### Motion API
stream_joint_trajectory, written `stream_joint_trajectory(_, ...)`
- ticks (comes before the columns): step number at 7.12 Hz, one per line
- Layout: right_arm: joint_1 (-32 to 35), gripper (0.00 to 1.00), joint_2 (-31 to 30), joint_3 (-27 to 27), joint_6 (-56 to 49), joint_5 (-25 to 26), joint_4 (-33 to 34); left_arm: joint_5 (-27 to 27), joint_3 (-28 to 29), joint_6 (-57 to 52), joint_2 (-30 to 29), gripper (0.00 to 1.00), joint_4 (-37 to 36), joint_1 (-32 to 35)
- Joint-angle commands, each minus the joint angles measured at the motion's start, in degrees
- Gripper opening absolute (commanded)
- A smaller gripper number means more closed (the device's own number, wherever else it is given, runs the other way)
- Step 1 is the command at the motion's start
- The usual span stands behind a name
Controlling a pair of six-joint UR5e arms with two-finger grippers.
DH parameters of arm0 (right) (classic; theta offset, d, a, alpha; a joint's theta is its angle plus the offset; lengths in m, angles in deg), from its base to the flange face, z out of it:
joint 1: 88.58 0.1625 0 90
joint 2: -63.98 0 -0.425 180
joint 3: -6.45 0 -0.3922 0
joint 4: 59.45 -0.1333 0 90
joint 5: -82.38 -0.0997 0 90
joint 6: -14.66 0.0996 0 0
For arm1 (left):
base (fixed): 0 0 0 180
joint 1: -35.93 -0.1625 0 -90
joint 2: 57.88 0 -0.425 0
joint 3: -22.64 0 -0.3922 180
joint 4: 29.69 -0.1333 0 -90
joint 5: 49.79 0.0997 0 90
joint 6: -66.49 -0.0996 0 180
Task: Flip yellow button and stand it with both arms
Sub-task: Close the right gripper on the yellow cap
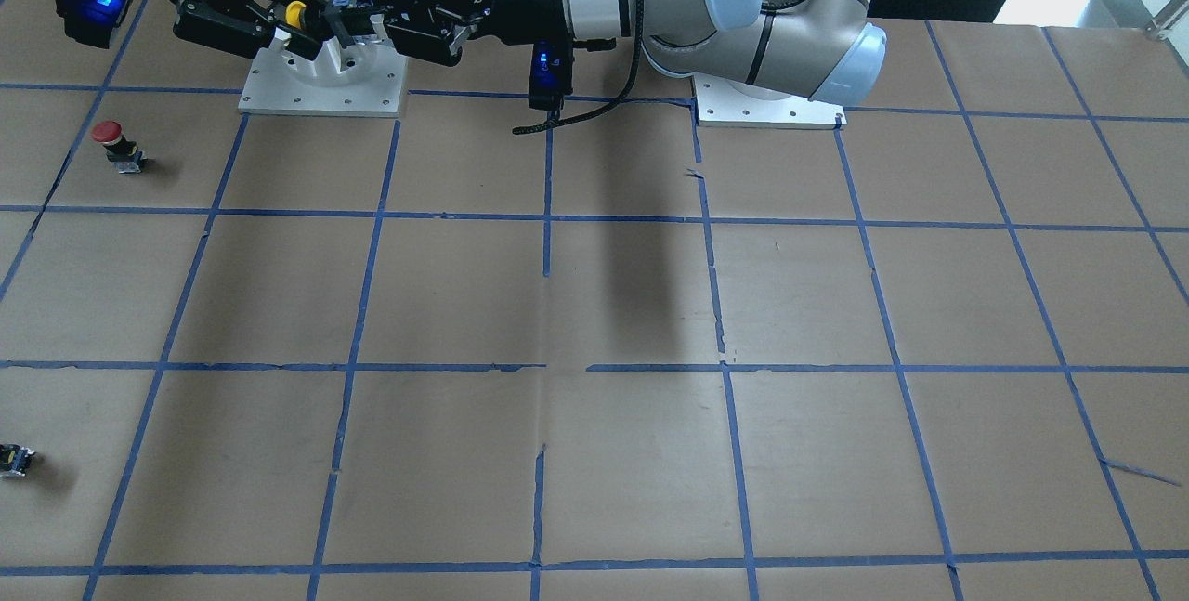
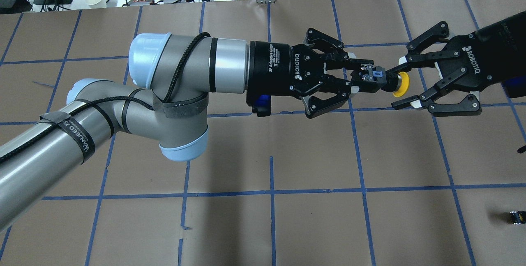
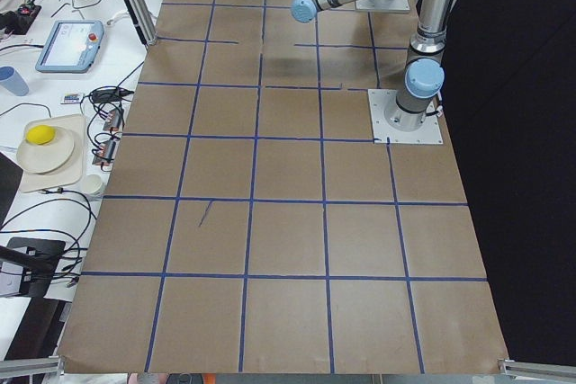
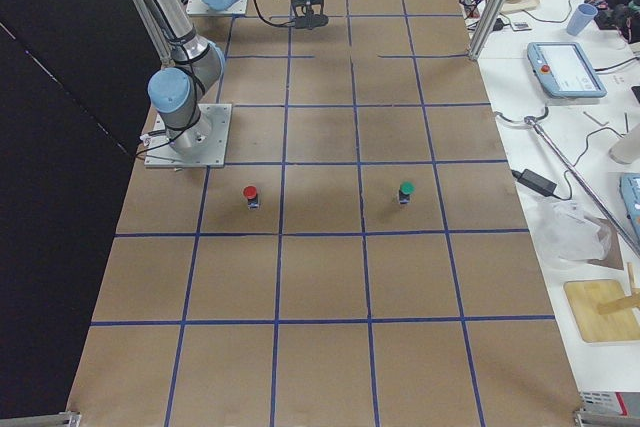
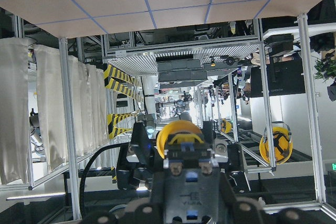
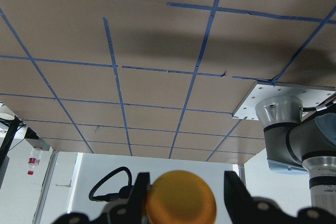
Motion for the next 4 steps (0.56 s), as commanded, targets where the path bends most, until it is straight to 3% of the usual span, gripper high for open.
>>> stream_joint_trajectory(1,-0.02,0.23,0.0,0.0,-0.18,-0.02,-0.08,-0.05,0.12,-0.02,0.04,0.1,-0.09,-0.01)
stream_joint_trajectory(2,-0.02,0.22,0.0,0.0,-0.18,-0.02,-0.08,-0.14,0.21,-0.11,-0.14,0.52,-0.09,-0.01)
stream_joint_trajectory(3,-0.02,0.22,0.0,0.0,-0.18,-0.02,-0.08,-0.05,0.3,-0.11,-0.23,0.6,0.0,-0.01)
stream_joint_trajectory(4,-0.02,0.22,0.09,0.0,-0.18,-0.02,0.01,-0.05,0.3,-0.2,-0.4,0.54,0.0,-0.01)
